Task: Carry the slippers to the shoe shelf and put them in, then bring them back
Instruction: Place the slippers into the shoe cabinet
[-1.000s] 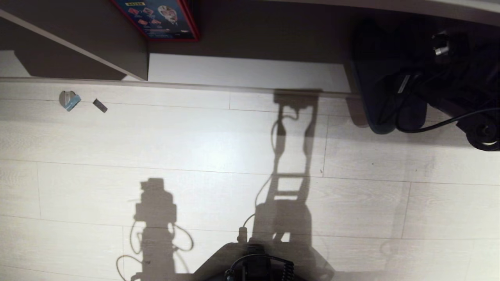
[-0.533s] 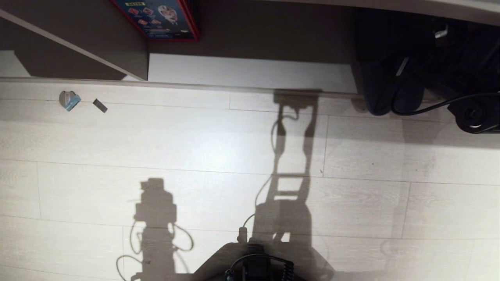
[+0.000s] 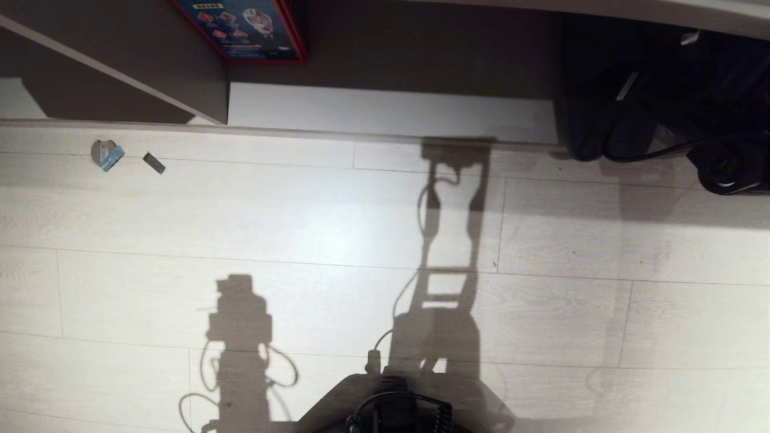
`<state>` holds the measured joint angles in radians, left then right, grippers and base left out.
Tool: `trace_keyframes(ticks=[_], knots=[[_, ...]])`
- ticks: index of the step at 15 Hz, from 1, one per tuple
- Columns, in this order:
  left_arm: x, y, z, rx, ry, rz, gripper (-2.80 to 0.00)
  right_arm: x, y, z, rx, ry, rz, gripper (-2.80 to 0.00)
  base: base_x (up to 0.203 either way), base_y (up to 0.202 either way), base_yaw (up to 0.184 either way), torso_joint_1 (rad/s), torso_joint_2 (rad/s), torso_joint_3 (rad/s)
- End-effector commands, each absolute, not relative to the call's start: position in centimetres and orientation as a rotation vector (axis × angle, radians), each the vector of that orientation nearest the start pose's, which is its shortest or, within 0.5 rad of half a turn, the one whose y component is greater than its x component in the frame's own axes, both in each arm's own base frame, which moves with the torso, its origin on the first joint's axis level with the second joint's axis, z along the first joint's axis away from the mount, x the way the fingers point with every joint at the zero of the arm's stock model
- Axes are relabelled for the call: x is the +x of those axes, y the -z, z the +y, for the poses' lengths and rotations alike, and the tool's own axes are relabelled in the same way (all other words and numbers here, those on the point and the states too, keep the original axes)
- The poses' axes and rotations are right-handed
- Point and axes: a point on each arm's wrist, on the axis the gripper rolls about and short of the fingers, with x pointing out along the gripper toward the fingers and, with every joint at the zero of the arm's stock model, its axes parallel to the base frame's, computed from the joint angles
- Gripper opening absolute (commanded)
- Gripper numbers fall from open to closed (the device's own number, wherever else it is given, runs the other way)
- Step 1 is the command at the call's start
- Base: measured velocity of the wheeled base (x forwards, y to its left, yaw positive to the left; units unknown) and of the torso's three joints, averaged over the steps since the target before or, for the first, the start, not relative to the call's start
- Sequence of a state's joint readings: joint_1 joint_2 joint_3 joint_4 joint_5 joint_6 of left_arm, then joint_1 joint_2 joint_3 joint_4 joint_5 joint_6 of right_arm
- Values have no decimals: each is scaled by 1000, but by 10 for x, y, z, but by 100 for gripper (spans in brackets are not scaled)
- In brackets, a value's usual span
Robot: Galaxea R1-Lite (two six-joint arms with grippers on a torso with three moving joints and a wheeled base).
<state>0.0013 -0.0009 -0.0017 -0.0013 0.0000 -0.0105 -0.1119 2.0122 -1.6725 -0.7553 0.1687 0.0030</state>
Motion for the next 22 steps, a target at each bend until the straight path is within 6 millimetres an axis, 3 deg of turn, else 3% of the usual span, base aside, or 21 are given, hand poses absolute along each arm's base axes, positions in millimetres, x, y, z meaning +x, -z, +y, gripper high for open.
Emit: trace_keyframes(ticks=[1,4,19,20,22], knots=[[-23,-76,0,-11,-2,-3,-280,411,-329,-42,-56,-57,-430,-280,0,0,0,0,0,0],[-23,-76,0,-9,-2,-3,-280,421,-323,-44,-53,-46,-427,-280,0,0,0,0,0,0],[-23,-76,0,-11,-2,-3,-280,426,-329,-44,-58,-48,-458,-280,0,0,0,0,0,0],[-23,-76,0,-11,-2,-3,-280,427,-328,-44,-58,-48,-457,0,0,0,0,0,0,0],[-23,-76,0,-11,-2,-3,-280,428,-327,-44,-58,-48,-455,0,0,0,0,0,0,0]])
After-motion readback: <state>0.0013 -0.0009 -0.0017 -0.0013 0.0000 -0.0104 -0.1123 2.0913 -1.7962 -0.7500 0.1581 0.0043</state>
